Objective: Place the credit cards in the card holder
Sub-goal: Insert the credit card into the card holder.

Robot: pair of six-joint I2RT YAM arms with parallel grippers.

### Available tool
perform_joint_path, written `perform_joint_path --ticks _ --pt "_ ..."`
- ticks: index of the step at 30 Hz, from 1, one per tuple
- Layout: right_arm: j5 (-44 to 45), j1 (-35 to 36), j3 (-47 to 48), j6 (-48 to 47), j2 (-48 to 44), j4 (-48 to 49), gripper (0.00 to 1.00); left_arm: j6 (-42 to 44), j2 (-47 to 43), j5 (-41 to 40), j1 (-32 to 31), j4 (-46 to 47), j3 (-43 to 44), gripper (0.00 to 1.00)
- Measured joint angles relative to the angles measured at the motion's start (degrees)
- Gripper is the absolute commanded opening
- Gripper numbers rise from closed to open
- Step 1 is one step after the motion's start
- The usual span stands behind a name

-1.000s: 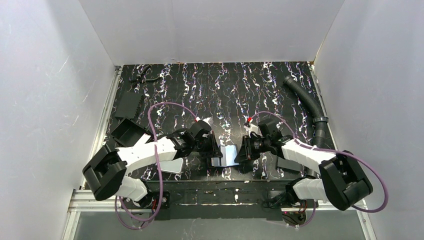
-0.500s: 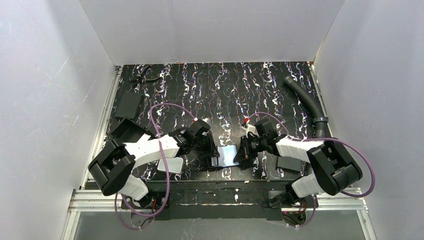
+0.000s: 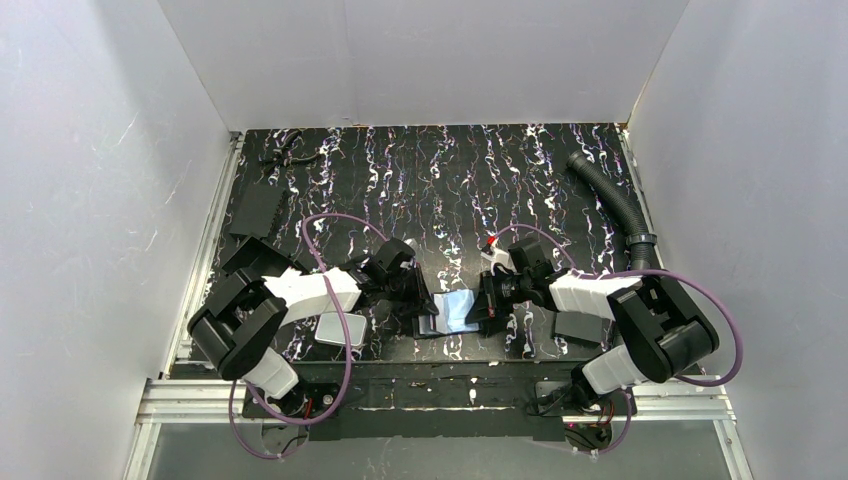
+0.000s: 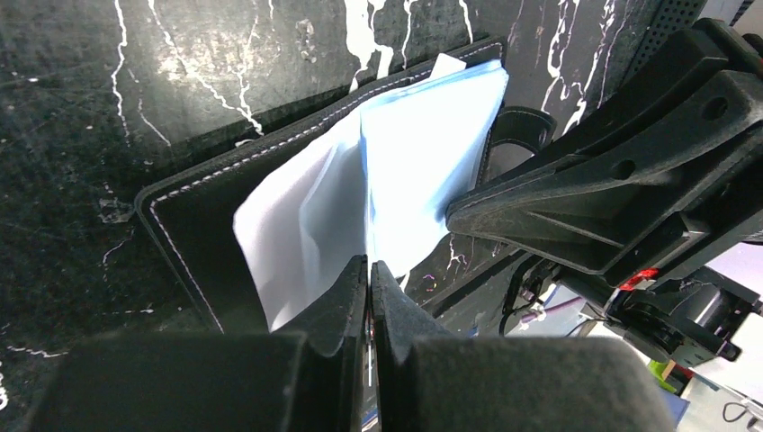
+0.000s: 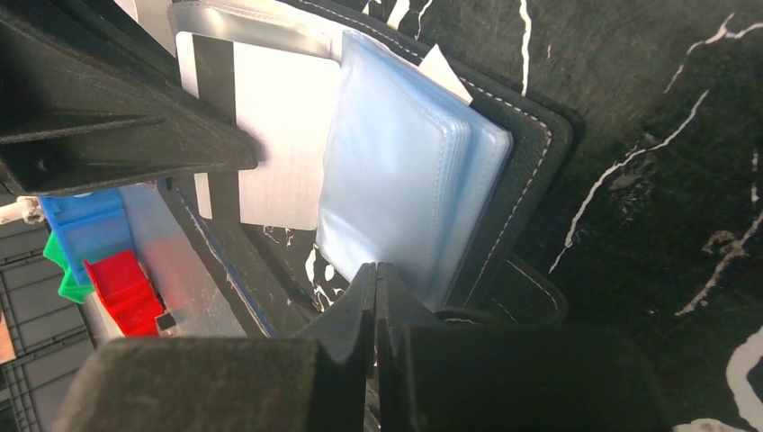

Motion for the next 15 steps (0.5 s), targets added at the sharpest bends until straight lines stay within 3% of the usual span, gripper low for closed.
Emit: perform_joint_path --ticks 15 --pt "0.35 -0.04 0.92 -0.90 0.00 -1.79 0.07 0.28 0.26 3.13 0.57 2.21 -0.33 0.00"
